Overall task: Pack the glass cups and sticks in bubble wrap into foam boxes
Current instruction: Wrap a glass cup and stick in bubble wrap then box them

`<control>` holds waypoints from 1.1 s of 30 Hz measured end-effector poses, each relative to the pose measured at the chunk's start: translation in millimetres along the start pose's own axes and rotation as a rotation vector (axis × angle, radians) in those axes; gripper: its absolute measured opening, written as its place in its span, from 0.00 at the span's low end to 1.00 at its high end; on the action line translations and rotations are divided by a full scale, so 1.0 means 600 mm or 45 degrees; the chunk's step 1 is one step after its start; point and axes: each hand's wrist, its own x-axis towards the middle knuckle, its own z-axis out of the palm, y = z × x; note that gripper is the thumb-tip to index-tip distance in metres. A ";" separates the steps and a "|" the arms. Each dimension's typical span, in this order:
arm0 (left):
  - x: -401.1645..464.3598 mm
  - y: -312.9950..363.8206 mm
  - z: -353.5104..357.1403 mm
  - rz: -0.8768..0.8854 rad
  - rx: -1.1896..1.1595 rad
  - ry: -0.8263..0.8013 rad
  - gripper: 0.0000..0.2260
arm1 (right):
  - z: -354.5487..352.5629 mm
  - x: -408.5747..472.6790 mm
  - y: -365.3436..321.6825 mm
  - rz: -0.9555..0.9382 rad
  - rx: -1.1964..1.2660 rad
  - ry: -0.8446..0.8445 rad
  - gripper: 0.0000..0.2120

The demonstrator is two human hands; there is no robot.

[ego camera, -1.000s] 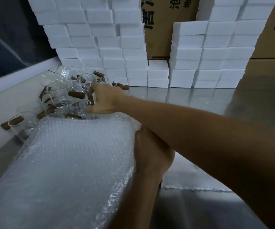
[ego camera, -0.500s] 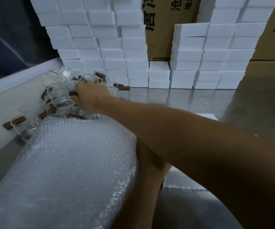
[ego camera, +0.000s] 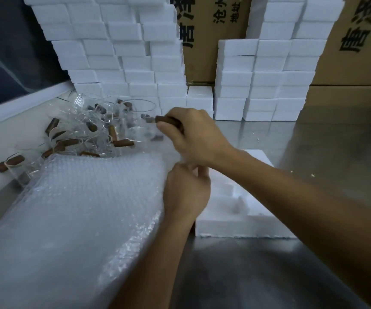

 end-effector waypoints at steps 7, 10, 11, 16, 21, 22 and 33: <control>-0.018 0.022 -0.017 0.202 -0.030 0.260 0.14 | -0.083 -0.135 0.040 0.120 -0.053 0.261 0.10; -0.027 0.033 -0.020 0.334 -0.017 0.393 0.10 | -0.111 -0.172 0.045 0.051 -0.207 0.380 0.16; -0.030 0.037 -0.022 0.376 -0.036 0.394 0.10 | -0.118 -0.181 0.046 0.040 -0.208 0.416 0.17; -0.058 0.049 -0.032 0.662 -0.117 0.335 0.32 | -0.136 -0.205 0.061 0.029 -0.207 0.413 0.15; -0.074 0.048 -0.037 0.853 -0.128 0.191 0.40 | -0.142 -0.224 0.076 0.035 -0.139 0.290 0.14; -0.070 0.045 -0.038 0.859 -0.116 0.169 0.39 | -0.143 -0.226 0.079 0.042 -0.126 0.289 0.13; -0.067 0.049 -0.045 0.784 -0.120 0.205 0.36 | -0.120 -0.234 0.070 -0.135 -0.118 0.312 0.34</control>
